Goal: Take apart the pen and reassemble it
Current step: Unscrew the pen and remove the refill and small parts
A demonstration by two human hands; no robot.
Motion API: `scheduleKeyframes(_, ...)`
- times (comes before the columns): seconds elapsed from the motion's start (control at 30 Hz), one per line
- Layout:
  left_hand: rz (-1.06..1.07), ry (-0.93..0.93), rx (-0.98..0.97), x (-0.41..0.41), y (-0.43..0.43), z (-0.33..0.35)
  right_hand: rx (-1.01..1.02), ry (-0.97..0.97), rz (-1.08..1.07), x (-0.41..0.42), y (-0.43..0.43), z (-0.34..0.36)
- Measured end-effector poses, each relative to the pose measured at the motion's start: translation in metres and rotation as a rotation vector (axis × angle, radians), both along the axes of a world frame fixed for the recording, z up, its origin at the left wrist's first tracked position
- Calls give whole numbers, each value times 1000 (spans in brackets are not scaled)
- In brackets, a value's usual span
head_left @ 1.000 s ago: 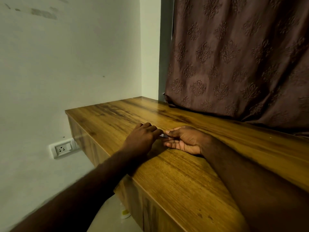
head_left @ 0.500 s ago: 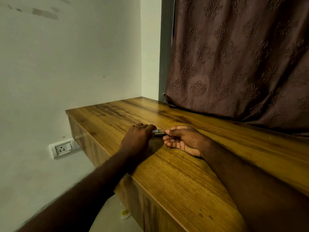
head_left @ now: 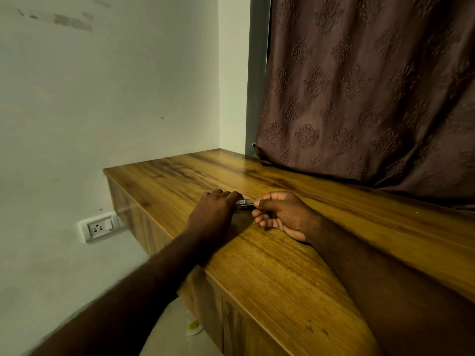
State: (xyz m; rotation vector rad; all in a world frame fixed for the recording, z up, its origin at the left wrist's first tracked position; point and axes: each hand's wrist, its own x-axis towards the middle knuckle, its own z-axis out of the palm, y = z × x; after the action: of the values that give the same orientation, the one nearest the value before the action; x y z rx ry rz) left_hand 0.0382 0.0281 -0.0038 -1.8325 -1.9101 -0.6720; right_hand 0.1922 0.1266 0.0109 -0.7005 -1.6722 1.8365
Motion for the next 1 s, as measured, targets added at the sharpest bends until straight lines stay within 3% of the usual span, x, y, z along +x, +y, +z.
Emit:
scheduleKeyframes(0.53, 4, 55, -26, 2, 1, 2, -24, -18, 45, -1, 2, 1)
scheduleKeyframes(1.0, 1, 4, -30, 2, -4, 4, 156, 36, -182, -4, -4, -4)
